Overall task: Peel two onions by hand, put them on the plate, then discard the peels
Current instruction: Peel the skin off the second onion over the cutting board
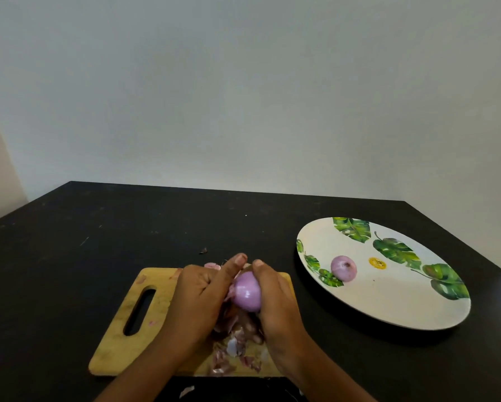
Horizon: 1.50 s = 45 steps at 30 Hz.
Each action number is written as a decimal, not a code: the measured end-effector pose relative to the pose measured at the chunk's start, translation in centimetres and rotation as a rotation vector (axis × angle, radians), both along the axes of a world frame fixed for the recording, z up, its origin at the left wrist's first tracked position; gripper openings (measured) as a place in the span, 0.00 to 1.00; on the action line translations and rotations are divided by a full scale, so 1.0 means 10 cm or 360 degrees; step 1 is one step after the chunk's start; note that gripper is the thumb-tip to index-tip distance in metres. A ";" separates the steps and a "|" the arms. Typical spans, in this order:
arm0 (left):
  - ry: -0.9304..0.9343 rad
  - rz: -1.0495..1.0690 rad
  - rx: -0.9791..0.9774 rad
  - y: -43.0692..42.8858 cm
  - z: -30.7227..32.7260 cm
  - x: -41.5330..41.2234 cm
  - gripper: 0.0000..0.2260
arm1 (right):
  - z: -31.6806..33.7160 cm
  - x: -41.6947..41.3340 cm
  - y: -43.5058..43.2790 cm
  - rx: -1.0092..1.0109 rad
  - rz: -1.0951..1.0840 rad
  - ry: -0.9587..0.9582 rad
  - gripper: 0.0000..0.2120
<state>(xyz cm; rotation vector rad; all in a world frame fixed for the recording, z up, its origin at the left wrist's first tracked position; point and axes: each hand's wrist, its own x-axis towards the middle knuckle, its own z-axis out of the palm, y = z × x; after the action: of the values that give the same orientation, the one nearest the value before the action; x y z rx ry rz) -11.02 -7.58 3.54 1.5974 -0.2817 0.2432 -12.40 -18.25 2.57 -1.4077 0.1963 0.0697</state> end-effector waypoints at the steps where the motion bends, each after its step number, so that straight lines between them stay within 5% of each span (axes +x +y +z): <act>1: 0.0024 0.0039 -0.0038 -0.01 0.01 -0.02 0.28 | 0.02 0.00 0.00 0.0057 0.0028 0.0074 0.15; 6: 0.0347 0.0038 -0.0315 -0.07 -0.02 -0.02 0.25 | 0.13 -0.04 -0.04 0.0173 0.0086 0.0197 0.18; 9: 0.0471 0.0021 -0.0445 -0.08 -0.05 -0.01 0.35 | 0.13 -0.05 -0.04 0.0196 0.0145 0.0141 0.20; 12: 0.0619 -0.0056 -0.0654 -0.02 -0.02 0.01 0.32 | 0.12 -0.05 -0.05 0.0513 0.0152 0.0101 0.21; 17: 0.0266 0.0243 -0.0343 0.01 0.07 0.04 0.27 | 0.14 0.01 -0.15 0.0683 -0.0053 -0.0075 0.23; 22: 0.0174 -0.0001 -0.0077 -0.06 0.03 -0.06 0.30 | -0.02 0.10 -0.10 0.0305 -0.0206 -0.0084 0.27; 28: 0.0068 -0.0089 0.0067 -0.09 -0.10 0.00 0.19 | -0.09 0.07 -0.06 -0.0465 -0.0361 -0.0503 0.18; 32: 0.0280 -0.0147 -0.0227 -0.10 -0.05 -0.02 0.15 | -0.04 0.01 -0.03 -0.0538 -0.0278 -0.0713 0.07; 40: 0.0466 -0.0134 -0.0513 -0.09 -0.03 -0.05 0.19 | -0.06 0.00 -0.02 -0.0661 -0.0377 -0.0911 0.07; 45: 0.0052 -0.0013 -0.0232 -0.07 0.11 -0.13 0.19 | -0.06 0.03 -0.09 -0.0604 -0.0519 -0.0888 0.10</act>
<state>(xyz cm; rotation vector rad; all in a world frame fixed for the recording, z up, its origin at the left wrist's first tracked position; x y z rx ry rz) -12.28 -8.31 4.60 1.4546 -0.2398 0.2263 -12.08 -19.10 1.94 -1.6955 -0.0320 -0.6535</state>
